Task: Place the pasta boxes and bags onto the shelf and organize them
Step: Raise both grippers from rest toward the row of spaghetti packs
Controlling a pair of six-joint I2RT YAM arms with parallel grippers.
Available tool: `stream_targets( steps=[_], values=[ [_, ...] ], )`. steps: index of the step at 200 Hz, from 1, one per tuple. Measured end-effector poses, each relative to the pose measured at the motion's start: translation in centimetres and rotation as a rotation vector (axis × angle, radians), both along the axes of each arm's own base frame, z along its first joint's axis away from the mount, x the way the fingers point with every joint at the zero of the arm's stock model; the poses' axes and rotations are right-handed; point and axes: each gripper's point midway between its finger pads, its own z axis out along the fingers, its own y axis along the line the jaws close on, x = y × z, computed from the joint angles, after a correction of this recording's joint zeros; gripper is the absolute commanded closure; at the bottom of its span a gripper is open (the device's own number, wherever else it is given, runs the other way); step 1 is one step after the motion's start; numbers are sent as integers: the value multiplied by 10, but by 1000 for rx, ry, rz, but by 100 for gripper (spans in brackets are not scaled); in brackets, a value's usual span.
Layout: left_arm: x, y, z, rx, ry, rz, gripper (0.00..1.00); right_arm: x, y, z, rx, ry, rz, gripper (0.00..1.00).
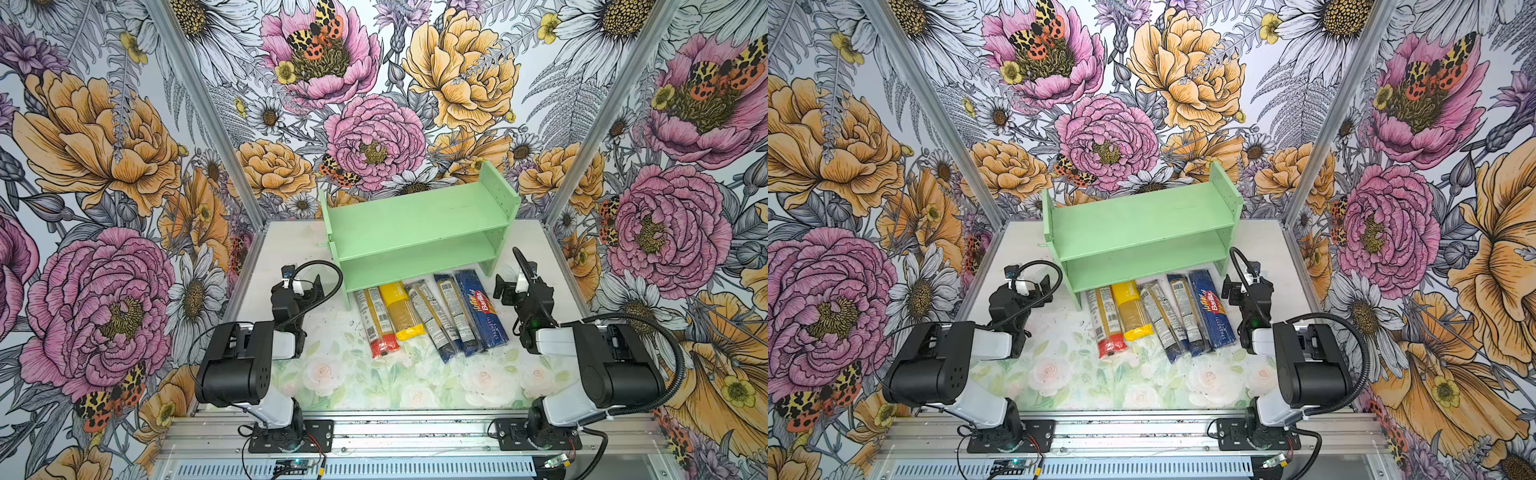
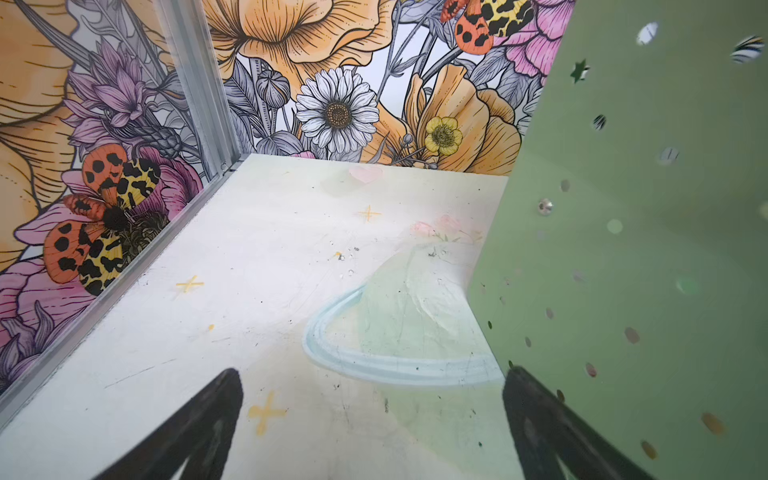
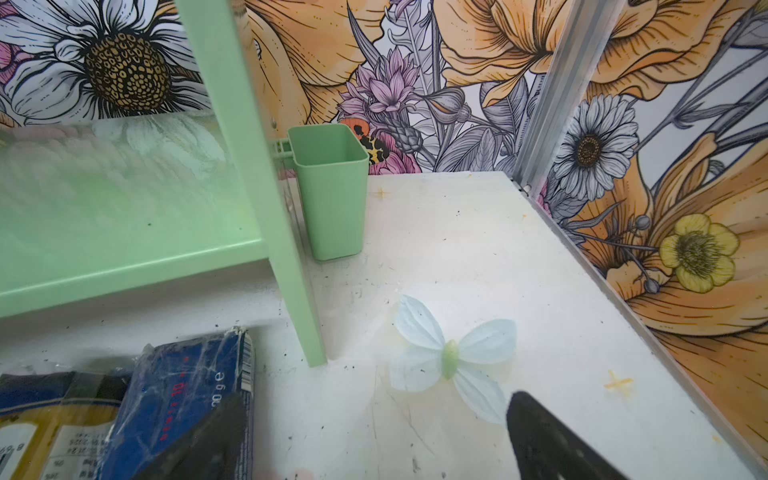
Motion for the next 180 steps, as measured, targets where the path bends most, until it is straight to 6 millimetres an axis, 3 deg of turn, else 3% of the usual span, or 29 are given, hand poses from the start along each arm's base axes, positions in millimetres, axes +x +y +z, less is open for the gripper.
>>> stream_targets(
  steps=[109, 157, 180],
  values=[
    [0, 0, 0, 0, 0, 0, 1, -1, 0, 1, 0, -11, 0, 0],
    [0, -2, 0, 2, 0, 2, 1, -32, -6, -12, -7, -35, -39, 2],
    [0, -3, 1, 6, -4, 7, 1, -38, -8, 11, -8, -94, -54, 3]
  ],
)
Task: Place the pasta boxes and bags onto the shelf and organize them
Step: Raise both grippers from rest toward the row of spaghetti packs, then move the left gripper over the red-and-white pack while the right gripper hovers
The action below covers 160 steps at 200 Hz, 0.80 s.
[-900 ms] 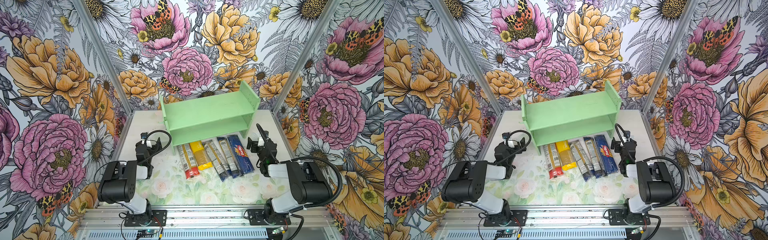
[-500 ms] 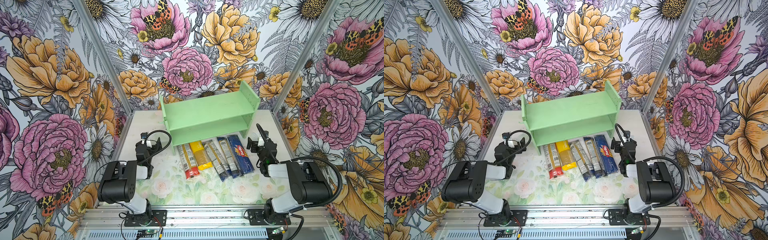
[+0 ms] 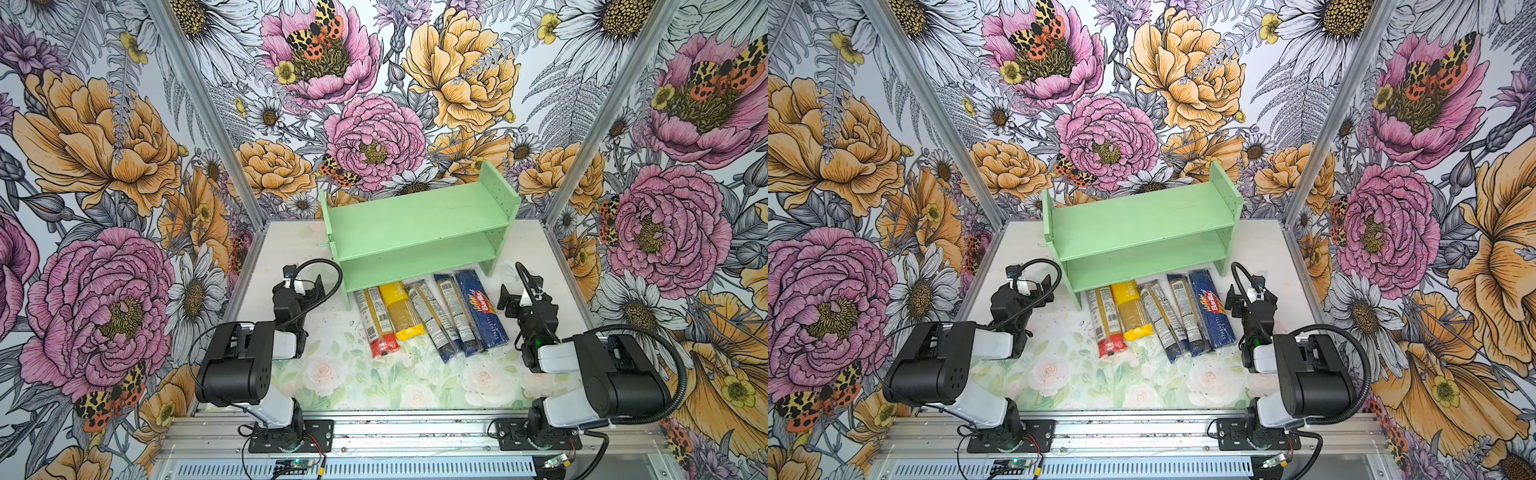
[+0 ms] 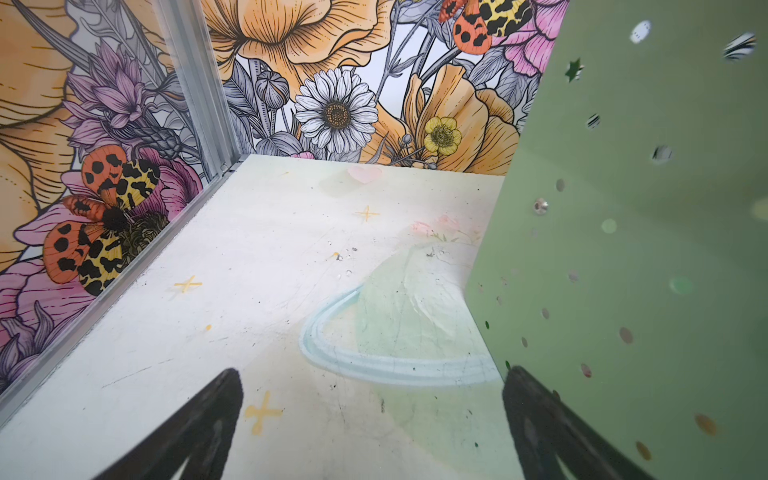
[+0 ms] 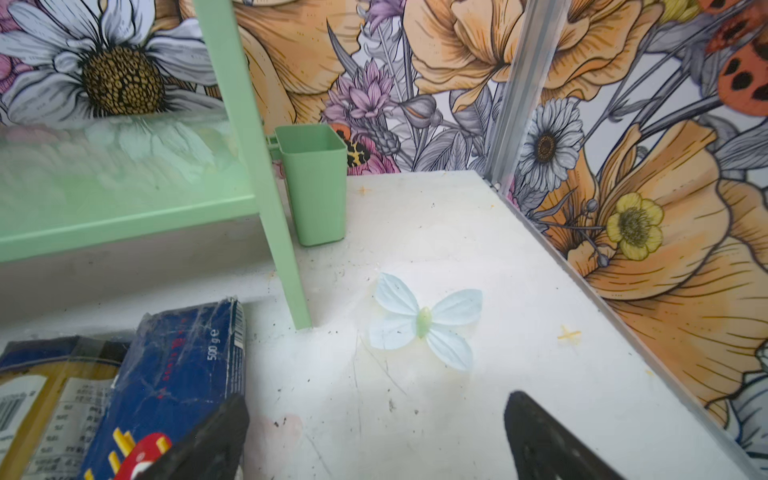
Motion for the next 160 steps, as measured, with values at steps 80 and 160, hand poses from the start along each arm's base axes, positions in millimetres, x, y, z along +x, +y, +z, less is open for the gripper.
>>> stream_targets(
  steps=[80, 160],
  values=[
    [-22, 1, 79, -38, -116, 23, 1, 1, 28, 104, 149, -52, 140, 6],
    [-55, -27, 82, -329, 44, -33, 1, -38, 126, 84, 345, 237, 488, 8]
  ],
)
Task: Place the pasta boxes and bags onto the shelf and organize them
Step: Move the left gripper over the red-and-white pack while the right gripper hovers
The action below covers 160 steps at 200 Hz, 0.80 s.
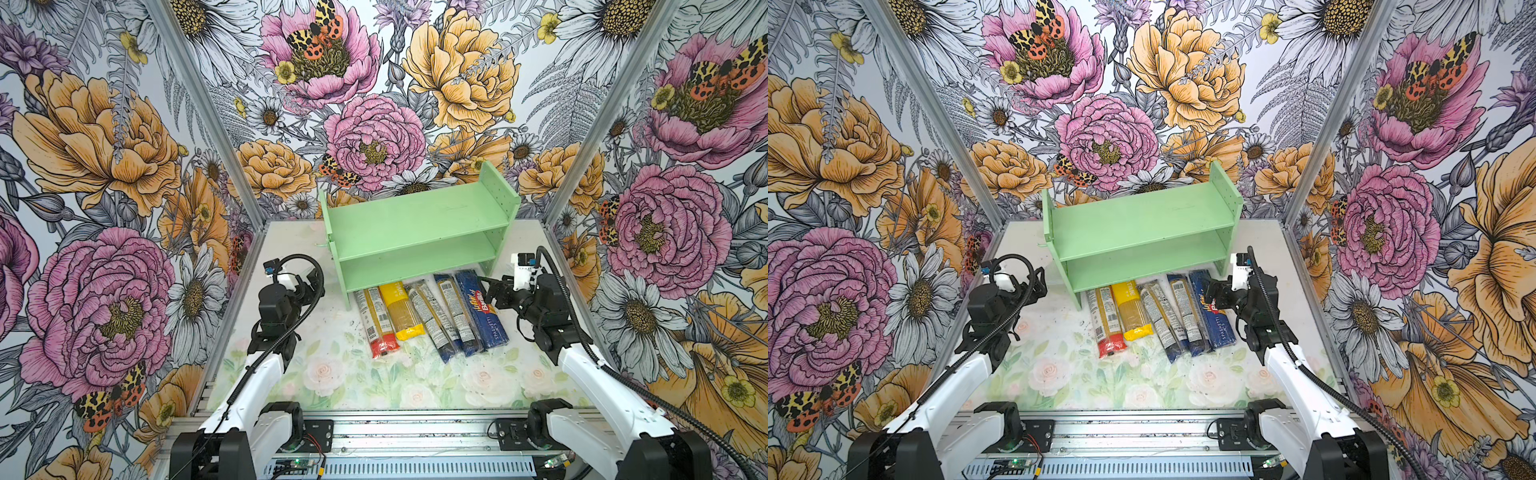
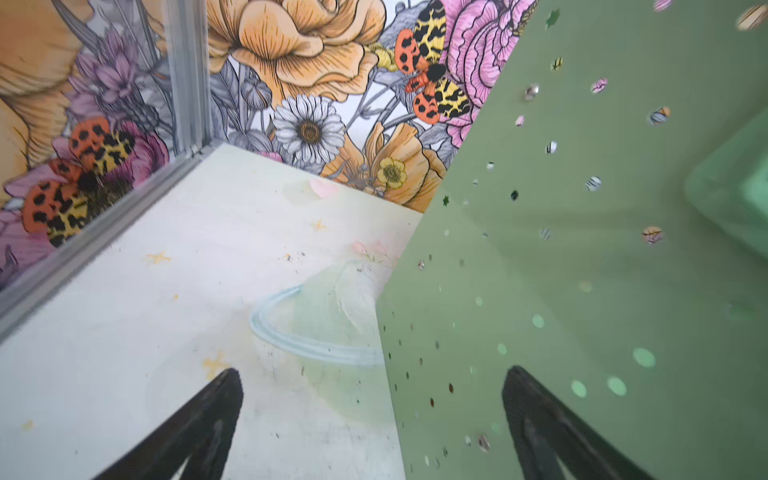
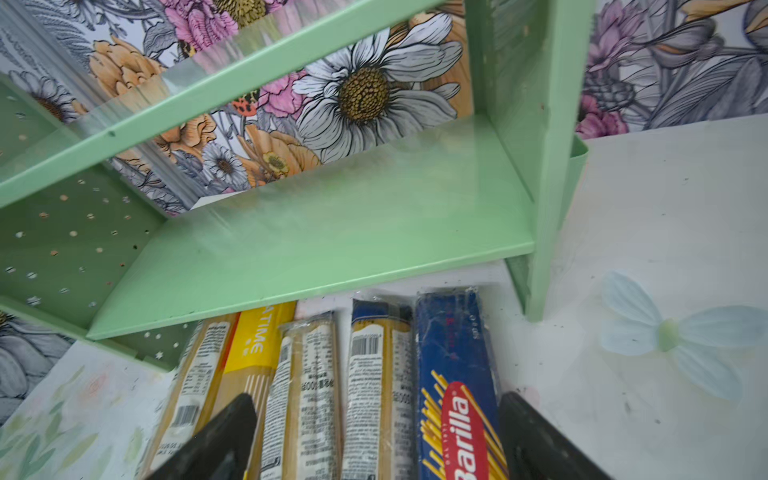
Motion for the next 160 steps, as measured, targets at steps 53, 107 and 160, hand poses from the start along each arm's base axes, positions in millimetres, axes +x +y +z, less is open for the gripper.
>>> stream_targets(
  steps=[53, 107, 160],
  values=[
    [-43, -44, -6, -134, 40, -145, 1, -21, 32, 7, 46, 10, 95, 8],
    [-92, -71, -7, -205, 27, -252, 1, -31, 46, -17, 37, 73, 128, 8],
    [-113, -78, -23, -257, 49, -276, 1, -49, 84, -36, 5, 95, 205, 8]
  ],
)
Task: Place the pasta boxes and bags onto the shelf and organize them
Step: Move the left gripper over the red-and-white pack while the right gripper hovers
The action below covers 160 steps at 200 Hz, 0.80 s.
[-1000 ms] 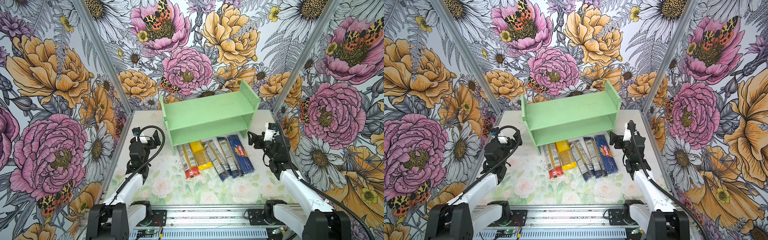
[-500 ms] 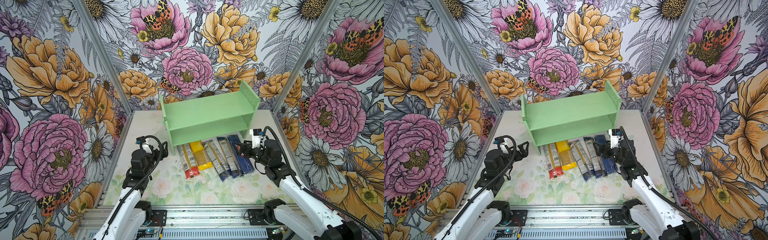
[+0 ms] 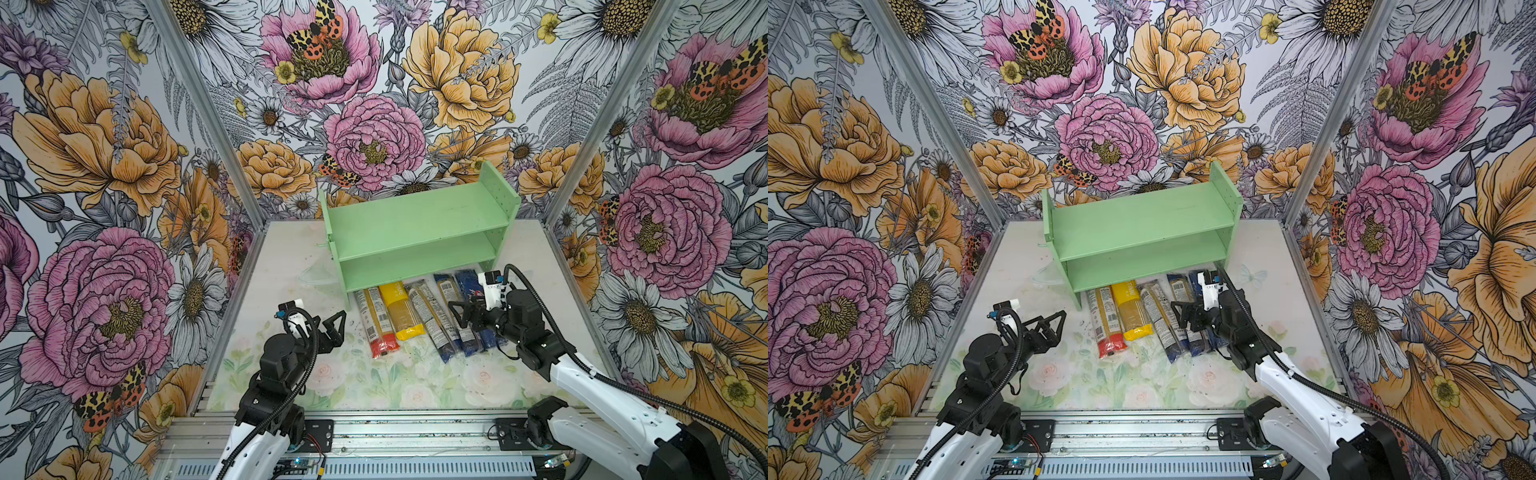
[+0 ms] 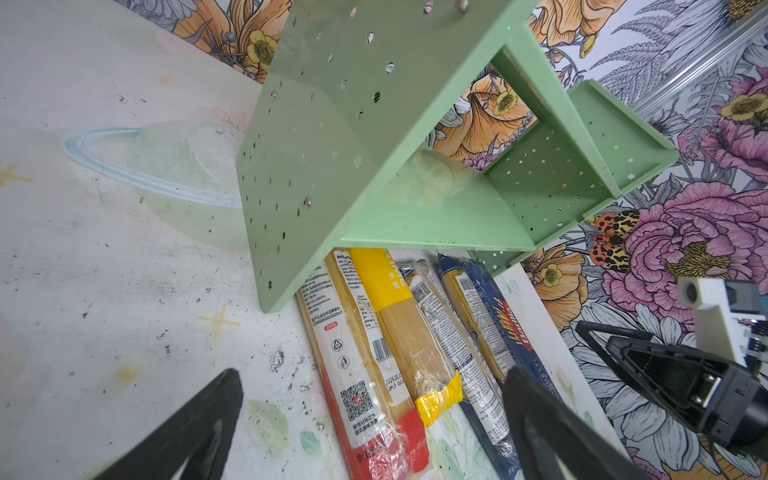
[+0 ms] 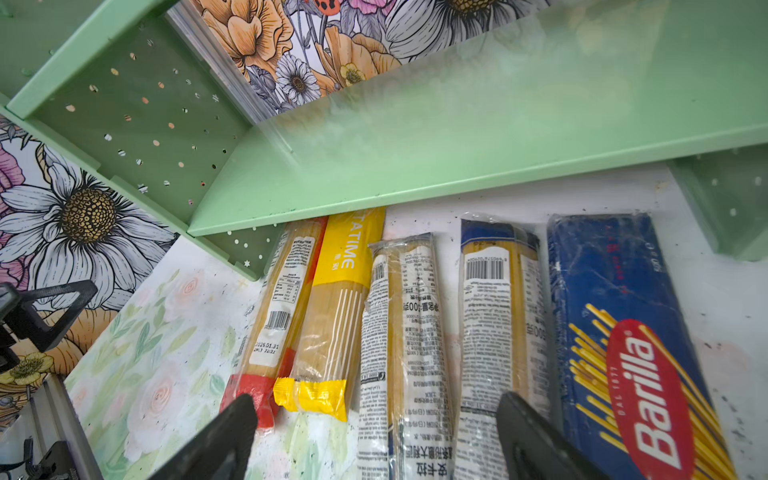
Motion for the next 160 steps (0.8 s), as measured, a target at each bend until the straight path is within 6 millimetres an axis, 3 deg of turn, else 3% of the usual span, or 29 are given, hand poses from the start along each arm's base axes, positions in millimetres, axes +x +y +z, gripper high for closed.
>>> stream_targets(
  steps=[46, 85, 120, 160],
  values=[
    [0, -3, -14, 15, 58, -10, 1, -10, 38, -23, -44, 30, 69, 8],
    [-8, -23, -19, 21, 80, -88, 1, -8, 57, -43, -100, 63, 82, 8],
    [-22, -46, -23, 43, 80, -151, 1, 1, 59, -44, -122, 57, 52, 8],
    [-32, -60, -35, 117, 86, -111, 1, 6, 53, -44, -143, 42, 9, 8]
  ],
)
